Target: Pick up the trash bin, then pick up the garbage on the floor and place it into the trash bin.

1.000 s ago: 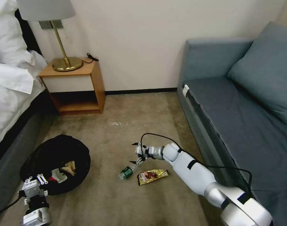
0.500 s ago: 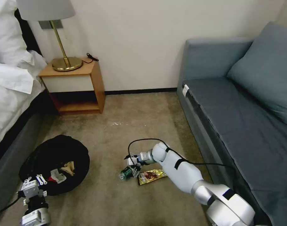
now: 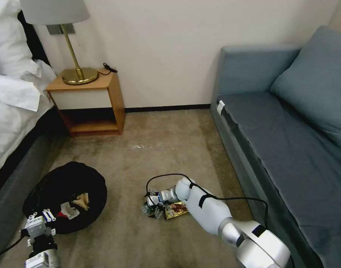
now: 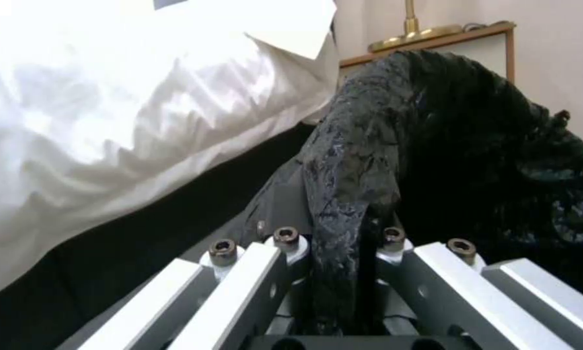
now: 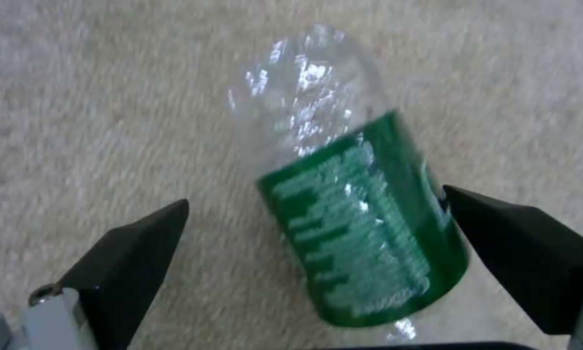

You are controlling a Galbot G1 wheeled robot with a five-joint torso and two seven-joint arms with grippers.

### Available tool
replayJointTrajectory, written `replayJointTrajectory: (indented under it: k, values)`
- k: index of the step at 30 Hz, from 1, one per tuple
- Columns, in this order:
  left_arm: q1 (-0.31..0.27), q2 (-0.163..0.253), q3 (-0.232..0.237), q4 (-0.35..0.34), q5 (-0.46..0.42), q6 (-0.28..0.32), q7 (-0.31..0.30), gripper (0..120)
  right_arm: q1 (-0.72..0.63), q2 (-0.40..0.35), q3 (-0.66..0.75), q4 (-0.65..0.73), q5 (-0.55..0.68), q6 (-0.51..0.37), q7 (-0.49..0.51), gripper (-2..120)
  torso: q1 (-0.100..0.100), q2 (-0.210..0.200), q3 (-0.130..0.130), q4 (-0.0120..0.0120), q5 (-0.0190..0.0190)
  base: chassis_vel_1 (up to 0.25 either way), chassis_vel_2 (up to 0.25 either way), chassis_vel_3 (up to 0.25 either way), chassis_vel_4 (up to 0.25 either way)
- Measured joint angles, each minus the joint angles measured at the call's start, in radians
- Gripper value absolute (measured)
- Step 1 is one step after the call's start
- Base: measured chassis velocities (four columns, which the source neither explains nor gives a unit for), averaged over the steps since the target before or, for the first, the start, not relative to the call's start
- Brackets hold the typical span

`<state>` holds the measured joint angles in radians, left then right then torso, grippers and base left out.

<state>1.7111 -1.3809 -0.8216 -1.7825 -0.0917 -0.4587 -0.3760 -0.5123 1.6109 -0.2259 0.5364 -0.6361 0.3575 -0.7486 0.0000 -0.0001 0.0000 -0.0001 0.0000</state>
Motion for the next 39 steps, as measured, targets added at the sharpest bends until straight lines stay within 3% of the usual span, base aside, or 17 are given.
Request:
replayJointTrajectory:
  k: [5,19,25,34,39]
  values:
    - [0.002,0.001,0.000,-0.006,0.000,0.000,0.000,6,0.001,0.000,0.004,-0.019,0.002,0.002,0.012,86,0.000,0.000,0.000,0.0001,0.0000,0.000,0.000,0.000,0.000]
    - [-0.006,-0.002,0.009,0.005,0.004,0.000,0.000,6,-0.010,-0.010,0.019,-0.007,0.080,0.008,0.013,32,0.000,0.000,0.000,0.0001,0.0000,0.000,0.000,0.000,0.000]
    - [-0.007,-0.008,0.013,0.009,0.004,0.000,0.000,6,-0.014,-0.023,0.026,0.011,0.125,0.007,0.009,22,0.000,0.000,0.000,0.0001,0.0001,0.000,0.000,0.000,0.000]
    - [-0.009,-0.022,0.023,0.005,0.015,-0.001,0.000,6,-0.007,-0.045,0.037,0.076,0.386,-0.022,0.063,21,0.000,0.000,0.000,0.0001,0.0001,0.000,0.000,0.000,0.000]
    - [-0.009,-0.028,0.027,-0.001,0.027,0.002,0.002,6,-0.009,-0.025,0.019,0.114,0.604,0.030,0.272,21,0.000,0.000,0.000,0.0000,0.0000,0.000,0.000,0.000,0.000]
